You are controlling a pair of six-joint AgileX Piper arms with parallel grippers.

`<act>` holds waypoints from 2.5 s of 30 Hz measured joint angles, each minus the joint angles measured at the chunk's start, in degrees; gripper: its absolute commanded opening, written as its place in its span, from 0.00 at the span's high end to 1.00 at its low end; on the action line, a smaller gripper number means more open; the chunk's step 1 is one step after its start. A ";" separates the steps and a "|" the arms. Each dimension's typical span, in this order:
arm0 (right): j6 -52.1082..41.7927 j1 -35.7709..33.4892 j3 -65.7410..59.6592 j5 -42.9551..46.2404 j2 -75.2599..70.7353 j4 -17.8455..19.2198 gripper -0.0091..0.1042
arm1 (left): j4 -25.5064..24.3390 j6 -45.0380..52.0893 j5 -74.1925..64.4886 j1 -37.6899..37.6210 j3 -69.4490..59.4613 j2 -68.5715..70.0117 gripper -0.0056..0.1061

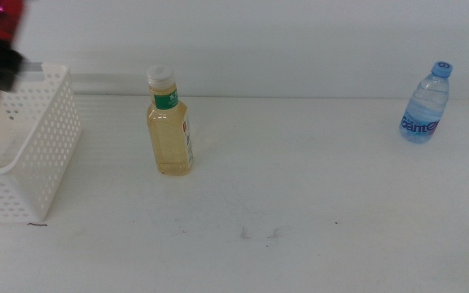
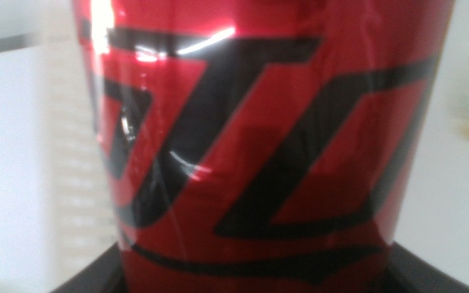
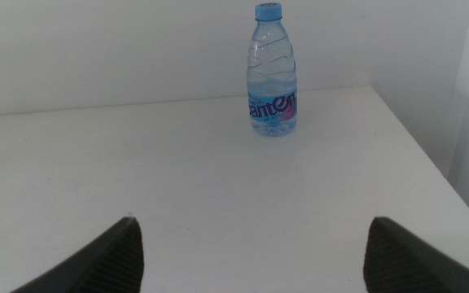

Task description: Use arms to grab the bottles and put them into the dustbin to the left of the table.

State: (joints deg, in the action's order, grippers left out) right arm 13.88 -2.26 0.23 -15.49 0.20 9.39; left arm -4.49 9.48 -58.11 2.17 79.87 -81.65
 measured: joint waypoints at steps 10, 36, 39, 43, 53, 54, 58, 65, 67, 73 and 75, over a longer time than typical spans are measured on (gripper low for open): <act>0.00 0.00 0.00 0.00 0.00 0.00 0.14 | 9.54 12.59 -0.39 16.02 11.94 -22.74 0.96; 0.00 0.00 0.00 0.00 0.00 0.00 0.14 | 7.83 11.25 4.77 12.43 12.08 -28.29 0.11; 0.00 0.00 0.00 0.00 0.00 0.00 0.14 | 7.74 8.95 2.93 10.07 12.08 -21.58 0.11; 0.00 0.00 0.00 0.00 0.00 0.00 0.14 | 7.13 5.33 3.77 5.19 8.78 -10.37 0.11; 0.00 0.00 0.00 0.00 0.00 0.00 0.14 | -3.37 -11.76 24.35 -11.38 -19.71 17.32 0.16; 0.00 0.00 0.00 0.00 0.00 0.00 0.14 | -5.15 -13.97 27.61 -12.77 -23.33 19.42 0.18; 0.00 0.00 0.00 0.00 0.00 0.00 0.14 | -10.46 -21.07 42.90 -15.91 -36.77 25.23 0.23; 0.00 0.00 0.00 0.00 0.00 0.00 0.14 | -11.67 -25.57 65.30 -16.36 -54.56 26.45 0.25; 0.00 0.00 0.00 0.00 0.00 0.00 0.14 | -11.77 -26.06 67.26 -16.36 -56.99 26.45 0.25; 0.00 0.00 0.00 0.00 0.00 0.00 0.14 | -12.25 -26.19 67.48 -16.36 -58.66 26.24 0.25; 0.00 0.00 0.00 0.00 0.00 0.00 0.14 | -12.51 -26.19 67.65 -16.36 -58.76 26.13 0.25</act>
State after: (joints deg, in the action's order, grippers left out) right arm 13.88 -2.26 0.23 -15.49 0.20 9.39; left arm -17.00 -16.71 9.55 -14.19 21.11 -55.53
